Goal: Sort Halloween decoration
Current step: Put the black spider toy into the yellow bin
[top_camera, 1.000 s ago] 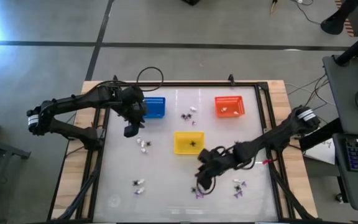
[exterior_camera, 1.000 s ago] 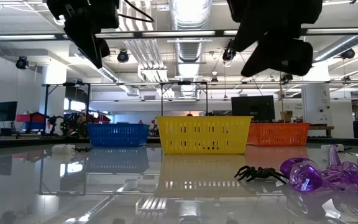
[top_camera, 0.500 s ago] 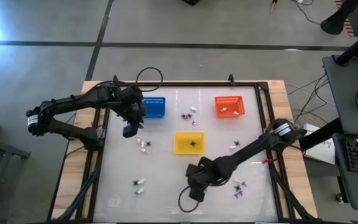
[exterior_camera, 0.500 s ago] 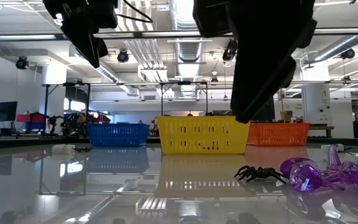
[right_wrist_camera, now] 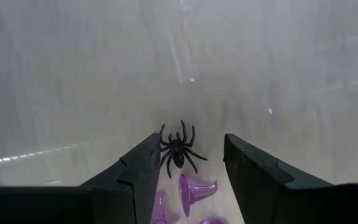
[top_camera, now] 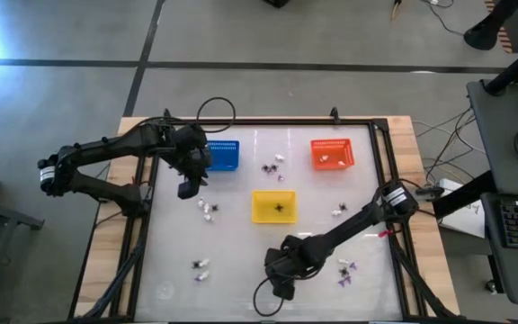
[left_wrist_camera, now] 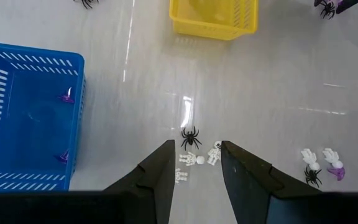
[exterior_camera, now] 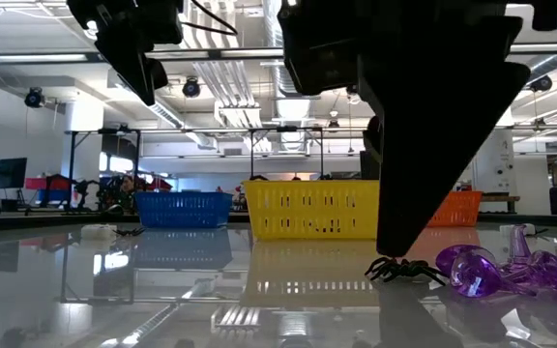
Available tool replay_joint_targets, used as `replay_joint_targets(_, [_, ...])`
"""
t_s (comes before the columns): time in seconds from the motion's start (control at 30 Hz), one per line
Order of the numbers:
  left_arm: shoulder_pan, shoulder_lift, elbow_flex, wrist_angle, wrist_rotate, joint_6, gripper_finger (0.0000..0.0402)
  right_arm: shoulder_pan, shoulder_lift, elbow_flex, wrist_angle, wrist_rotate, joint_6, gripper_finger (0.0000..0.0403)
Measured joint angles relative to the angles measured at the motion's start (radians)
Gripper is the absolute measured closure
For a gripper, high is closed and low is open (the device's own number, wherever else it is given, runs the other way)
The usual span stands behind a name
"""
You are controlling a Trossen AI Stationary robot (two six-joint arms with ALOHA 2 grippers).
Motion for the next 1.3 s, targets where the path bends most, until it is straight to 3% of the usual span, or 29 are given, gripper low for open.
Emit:
replay_joint_targets(0.7, [0.000,0.000,0.000,0.000,0.000,0.004,0.0290,0.013,0.041,0.001,0.004,-0.018,0.097,0.0237])
replay_joint_targets(1.13, [0.000,0.000,0.000,0.001,0.000,0.004,0.0290,0.012,0.034,0.000,0.008,-0.045,0.115,0.0370])
replay_joint_targets(1.3, [0.000,0.000,0.000,0.002,0.000,0.004,0.0290,0.013,0.032,0.000,0.009,-0.052,0.134,0.0392])
